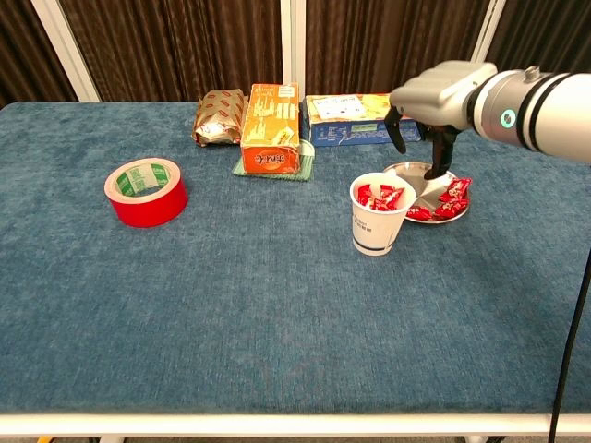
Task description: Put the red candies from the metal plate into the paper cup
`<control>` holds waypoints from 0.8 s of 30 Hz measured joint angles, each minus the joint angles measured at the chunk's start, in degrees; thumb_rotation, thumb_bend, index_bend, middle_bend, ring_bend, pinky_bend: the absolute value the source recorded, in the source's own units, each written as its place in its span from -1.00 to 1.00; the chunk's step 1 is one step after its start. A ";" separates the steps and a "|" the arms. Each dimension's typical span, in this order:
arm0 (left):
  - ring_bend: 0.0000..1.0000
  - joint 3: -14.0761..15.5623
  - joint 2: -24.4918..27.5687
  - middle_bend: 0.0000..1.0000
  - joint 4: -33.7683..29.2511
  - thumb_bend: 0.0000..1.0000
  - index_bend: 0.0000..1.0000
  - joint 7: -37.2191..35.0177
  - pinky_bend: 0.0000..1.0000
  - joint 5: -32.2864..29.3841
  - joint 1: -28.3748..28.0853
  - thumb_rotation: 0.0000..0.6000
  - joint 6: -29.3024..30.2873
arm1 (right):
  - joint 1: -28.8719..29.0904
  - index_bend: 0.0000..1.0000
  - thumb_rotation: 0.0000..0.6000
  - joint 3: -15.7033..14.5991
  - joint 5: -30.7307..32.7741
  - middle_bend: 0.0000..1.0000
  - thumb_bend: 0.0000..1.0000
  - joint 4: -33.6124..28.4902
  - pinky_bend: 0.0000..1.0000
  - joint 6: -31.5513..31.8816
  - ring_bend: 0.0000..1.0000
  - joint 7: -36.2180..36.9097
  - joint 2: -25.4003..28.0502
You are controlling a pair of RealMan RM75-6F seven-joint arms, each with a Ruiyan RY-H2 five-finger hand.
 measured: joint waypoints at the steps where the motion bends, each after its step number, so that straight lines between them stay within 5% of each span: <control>1: -0.93 -0.01 0.04 -0.80 0.01 -0.77 -0.75 -0.02 -0.80 -0.03 0.01 1.00 0.00 | 0.06 -0.14 1.00 -0.07 0.41 1.00 -0.73 1.38 1.00 -0.61 1.00 0.12 -0.73; 11: -0.93 -0.06 0.02 -0.80 0.37 -0.77 -0.75 -0.36 -0.80 -0.22 -0.05 1.00 -0.29 | 0.53 -0.14 1.00 0.09 0.38 1.00 -0.62 12.47 1.00 -5.90 1.00 3.86 -8.12; 24: -0.93 -0.10 -0.21 -0.80 0.66 -0.77 -0.75 -0.25 -0.80 0.00 -0.41 1.00 -0.53 | -0.17 -0.08 1.00 0.18 -1.81 1.00 -0.54 14.25 1.00 -6.84 1.00 5.87 -8.74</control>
